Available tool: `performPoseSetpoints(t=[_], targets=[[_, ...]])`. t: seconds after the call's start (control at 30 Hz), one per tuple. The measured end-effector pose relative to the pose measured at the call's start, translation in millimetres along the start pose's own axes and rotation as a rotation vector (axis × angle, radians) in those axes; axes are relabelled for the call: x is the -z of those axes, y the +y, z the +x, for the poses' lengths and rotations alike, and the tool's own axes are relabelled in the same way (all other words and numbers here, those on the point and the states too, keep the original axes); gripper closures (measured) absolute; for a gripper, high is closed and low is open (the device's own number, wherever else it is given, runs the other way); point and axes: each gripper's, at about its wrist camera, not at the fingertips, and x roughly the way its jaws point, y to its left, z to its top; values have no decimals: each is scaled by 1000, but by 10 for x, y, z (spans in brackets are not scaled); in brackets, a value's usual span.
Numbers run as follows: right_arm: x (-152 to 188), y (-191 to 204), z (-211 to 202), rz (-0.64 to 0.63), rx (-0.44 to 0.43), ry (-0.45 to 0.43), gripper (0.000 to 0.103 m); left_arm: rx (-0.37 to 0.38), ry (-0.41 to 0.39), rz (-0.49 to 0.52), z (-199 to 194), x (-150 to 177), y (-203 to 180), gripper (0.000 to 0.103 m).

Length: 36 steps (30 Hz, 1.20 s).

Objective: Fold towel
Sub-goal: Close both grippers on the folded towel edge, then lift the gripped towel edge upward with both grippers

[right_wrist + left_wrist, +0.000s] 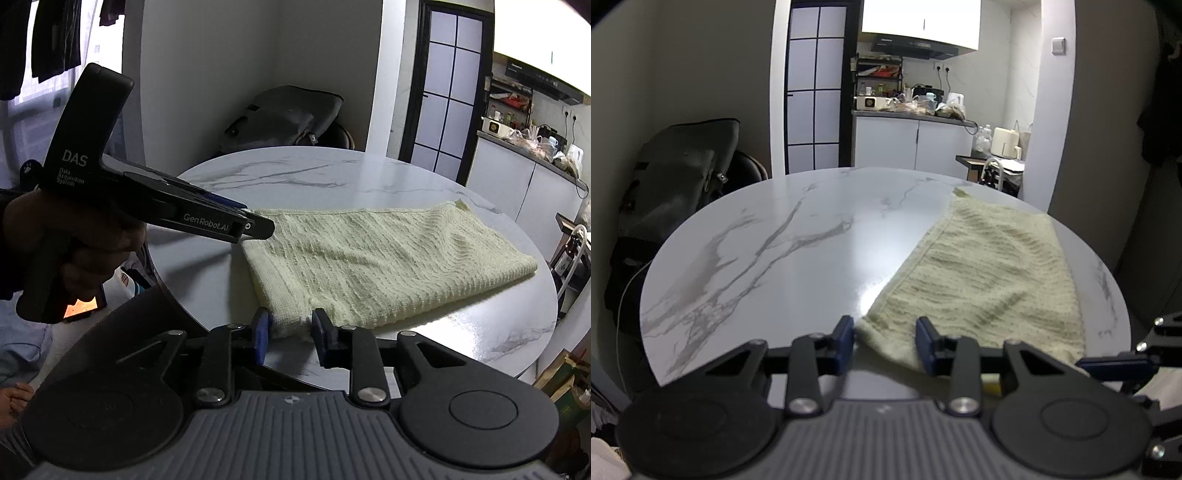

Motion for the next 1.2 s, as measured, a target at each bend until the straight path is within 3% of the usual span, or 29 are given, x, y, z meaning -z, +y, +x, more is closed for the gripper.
performPoseSetpoints(t=[0.17,0.27,0.33,0.47,0.77,1.2], targets=[[-36,32,15,0,2,1,69,2,-7,6,1,23,-14,72],[-59,53,25,-1,4,2,71,26,-9,-16,-7,33,9,91],[-74,66,31,-2,6,2,80,38,-11,-30,-17,42,18,91],[-106,93,44,-4,8,4,87,48,-16,-43,-46,63,44,92],[8,191,-1,-13,-18,-2,88,50,-20,-76,-193,124,170,93],[-78,348,-72,-30,-55,-32,88,13,-41,-131,-524,191,379,93]])
